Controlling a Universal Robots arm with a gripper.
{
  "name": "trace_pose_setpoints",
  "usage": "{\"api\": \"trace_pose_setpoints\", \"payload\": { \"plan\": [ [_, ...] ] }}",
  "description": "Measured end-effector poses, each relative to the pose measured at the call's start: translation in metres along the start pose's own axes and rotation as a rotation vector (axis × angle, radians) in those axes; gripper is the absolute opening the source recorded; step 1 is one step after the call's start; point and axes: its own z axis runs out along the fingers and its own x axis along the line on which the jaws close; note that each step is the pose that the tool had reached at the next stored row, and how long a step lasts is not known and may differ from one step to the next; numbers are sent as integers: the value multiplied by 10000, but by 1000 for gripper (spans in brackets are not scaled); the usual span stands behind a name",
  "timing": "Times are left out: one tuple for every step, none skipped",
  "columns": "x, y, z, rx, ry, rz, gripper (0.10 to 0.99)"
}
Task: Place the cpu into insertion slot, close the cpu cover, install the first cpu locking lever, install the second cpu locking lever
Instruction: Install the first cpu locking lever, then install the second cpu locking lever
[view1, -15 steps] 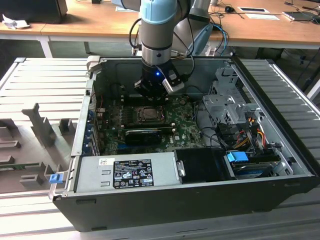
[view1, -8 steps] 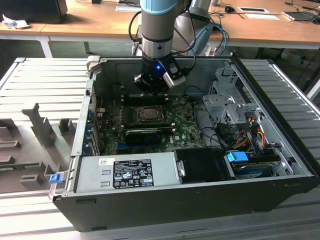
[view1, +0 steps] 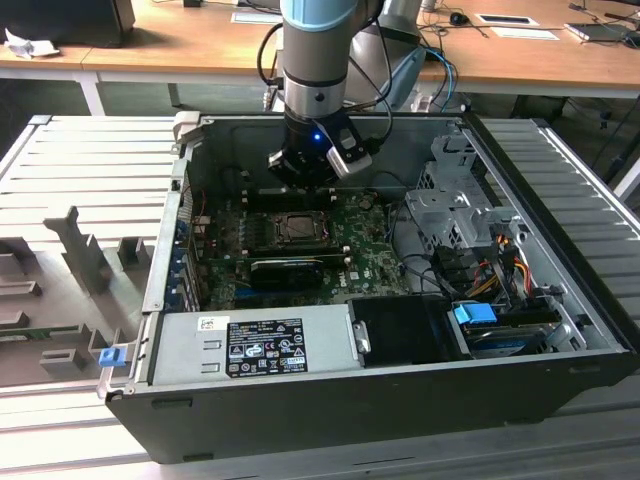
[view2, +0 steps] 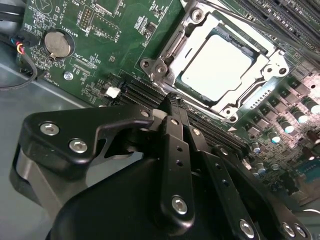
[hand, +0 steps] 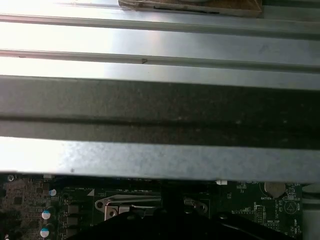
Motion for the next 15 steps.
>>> {"api": "trace_pose_setpoints", "payload": {
  "plan": [
    [0, -3, 0, 0, 0, 0, 106],
    [0, -5, -1, 1, 1, -1, 106],
    [0, -7, -1, 0, 1, 0, 106],
    [0, -12, -2, 2, 2, -2, 106],
    [0, -15, -2, 2, 2, -2, 106],
    [1, -20, -2, 1, 1, -1, 106],
    [1, -28, -3, 1, 1, -1, 106],
    [1, -40, -4, 1, 1, -1, 106],
    [2, -61, -6, 2, 1, -1, 106],
    [3, -73, -7, 1, 1, -1, 106],
    [3, -82, -8, 1, 1, -2, 106],
    [3, -97, -9, 0, 1, -2, 106],
    [4, -105, -10, 0, 1, -2, 106],
    [4, -113, -11, 0, 1, -1, 106],
    [4, -116, -12, 1, 1, -1, 106]
  ]
}}
